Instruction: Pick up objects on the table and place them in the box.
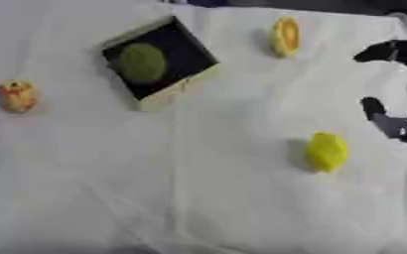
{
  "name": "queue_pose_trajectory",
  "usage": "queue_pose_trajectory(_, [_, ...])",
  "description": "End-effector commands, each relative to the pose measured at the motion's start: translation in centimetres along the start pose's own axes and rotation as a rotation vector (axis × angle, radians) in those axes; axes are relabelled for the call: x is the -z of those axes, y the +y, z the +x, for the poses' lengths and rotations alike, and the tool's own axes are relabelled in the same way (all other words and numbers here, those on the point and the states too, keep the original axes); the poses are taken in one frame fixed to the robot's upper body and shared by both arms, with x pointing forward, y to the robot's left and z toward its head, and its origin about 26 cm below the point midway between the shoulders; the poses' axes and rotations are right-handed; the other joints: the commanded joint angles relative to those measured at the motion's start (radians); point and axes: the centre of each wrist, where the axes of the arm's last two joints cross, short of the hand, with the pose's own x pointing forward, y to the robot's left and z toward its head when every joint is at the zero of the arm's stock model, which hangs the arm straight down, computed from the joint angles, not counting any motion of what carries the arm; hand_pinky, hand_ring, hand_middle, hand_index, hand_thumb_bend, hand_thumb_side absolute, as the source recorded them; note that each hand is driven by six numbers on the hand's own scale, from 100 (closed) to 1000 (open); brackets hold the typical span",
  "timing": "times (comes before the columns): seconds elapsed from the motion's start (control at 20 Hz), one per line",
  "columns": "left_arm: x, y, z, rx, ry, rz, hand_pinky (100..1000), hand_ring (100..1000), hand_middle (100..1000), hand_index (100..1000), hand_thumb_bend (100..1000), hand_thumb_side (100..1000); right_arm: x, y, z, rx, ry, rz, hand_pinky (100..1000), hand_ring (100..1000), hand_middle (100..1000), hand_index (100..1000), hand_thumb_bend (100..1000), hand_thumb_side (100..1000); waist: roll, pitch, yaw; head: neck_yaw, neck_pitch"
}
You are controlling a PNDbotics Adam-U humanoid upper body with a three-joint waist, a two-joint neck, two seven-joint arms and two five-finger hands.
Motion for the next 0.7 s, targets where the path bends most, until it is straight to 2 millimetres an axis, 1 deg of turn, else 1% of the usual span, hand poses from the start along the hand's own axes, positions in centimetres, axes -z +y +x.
queue_pose_trajectory(0.05, [0.7, 0.4, 0.7, 0.021, -0.031, -0.017, 726, 768, 739, 830, 100, 578, 0.1, -1.3, 0.4, -0.016, -0.011, -0.033, 942, 954, 845, 907, 100, 206, -0.010, 0.002, -0.006, -0.004, 0.007])
queue_pose_trajectory(0.15, [0.7, 0.5, 0.7, 0.025, -0.031, -0.023, 725, 768, 739, 830, 100, 578, 0.0, -1.4, 0.3, -0.013, -0.015, -0.043, 943, 954, 844, 907, 100, 206, -0.008, 0.008, -0.012, -0.009, 0.010])
queue_pose_trajectory(0.2, [0.7, 0.5, 0.7, 0.027, -0.031, -0.024, 725, 768, 739, 830, 100, 578, 0.0, -1.4, 0.3, -0.012, -0.016, -0.045, 942, 954, 844, 907, 100, 187, -0.008, 0.010, -0.015, -0.012, 0.012])
queue_pose_trajectory(0.25, [0.7, 0.6, 0.7, 0.029, -0.032, -0.025, 724, 768, 739, 830, 100, 578, 0.0, -1.3, 0.3, -0.013, -0.018, -0.044, 942, 954, 845, 907, 100, 208, -0.007, 0.013, -0.017, -0.014, 0.013])
queue_pose_trajectory(0.45, [0.6, 0.8, 0.8, 0.039, -0.032, -0.024, 724, 767, 739, 829, 100, 577, -0.1, -1.0, 0.2, -0.031, -0.036, -0.024, 940, 954, 848, 909, 100, 213, -0.006, 0.023, -0.023, -0.020, 0.013])
queue_pose_trajectory(0.7, [0.5, 1.2, 0.8, 0.058, -0.032, -0.044, 723, 767, 738, 829, 100, 574, -0.3, -0.3, 0.2, -0.053, -0.053, 0.019, 941, 956, 852, 912, 100, 219, -0.002, 0.025, -0.026, -0.031, 0.010])
